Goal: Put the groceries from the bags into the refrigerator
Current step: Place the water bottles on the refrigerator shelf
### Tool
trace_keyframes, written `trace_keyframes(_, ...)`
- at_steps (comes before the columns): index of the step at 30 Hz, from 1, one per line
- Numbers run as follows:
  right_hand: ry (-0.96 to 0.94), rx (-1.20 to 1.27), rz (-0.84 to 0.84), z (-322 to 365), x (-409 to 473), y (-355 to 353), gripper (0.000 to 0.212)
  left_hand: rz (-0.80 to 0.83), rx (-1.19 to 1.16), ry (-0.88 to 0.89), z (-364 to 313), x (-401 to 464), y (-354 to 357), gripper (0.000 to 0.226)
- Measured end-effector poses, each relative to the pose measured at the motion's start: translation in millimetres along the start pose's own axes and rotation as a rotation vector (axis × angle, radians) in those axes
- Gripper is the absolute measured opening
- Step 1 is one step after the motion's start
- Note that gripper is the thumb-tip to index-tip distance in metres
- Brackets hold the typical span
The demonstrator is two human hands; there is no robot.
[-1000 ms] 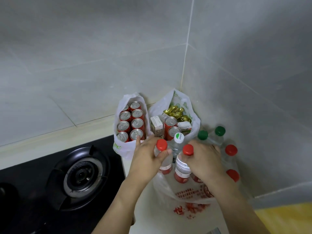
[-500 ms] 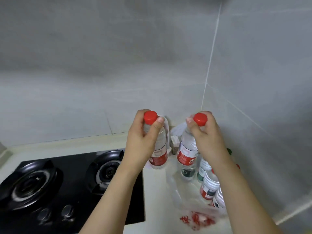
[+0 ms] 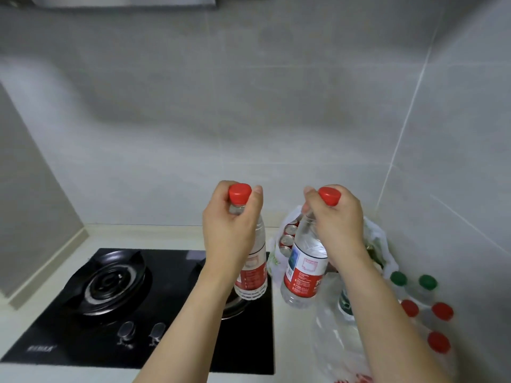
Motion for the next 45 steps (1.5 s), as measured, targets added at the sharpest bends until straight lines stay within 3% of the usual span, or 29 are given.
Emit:
trace_keyframes(13, -0.107, 0.113, 0.281, 16.5, 11.5, 75.3, 0.024, -0.206, 0.122, -0.043, 1.9, 16.8, -45.2, 0.019)
trace_keyframes(24, -0.166, 0.296, 0.578, 35.4, -11.7, 139.4, 0.025, -0.547, 0.298, -0.039, -6.3, -0.9, -102.9, 0.021)
trace_keyframes(33, -0.224, 0.434, 0.771, 86.3, -70.9, 180.0, 0.025, -0.722, 0.407, -0.019, -24.6, -46.9, -175.4, 0.023)
trace_keyframes(45, -0.227, 0.637, 1.025, 184.7, -217.5, 218.8, 0.02, -1.01, 0.543, -0.003, -68.7, -160.5, -309.8, 0.019)
Point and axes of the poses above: each hand's wrist, its own x-axis towards the middle knuckle, its own y-axis out of the palm, z = x × y, the point moved 1 cm from there along x, towards the middle knuckle, and after that the axes turned 9 degrees about -y, right-handed, at the moved point
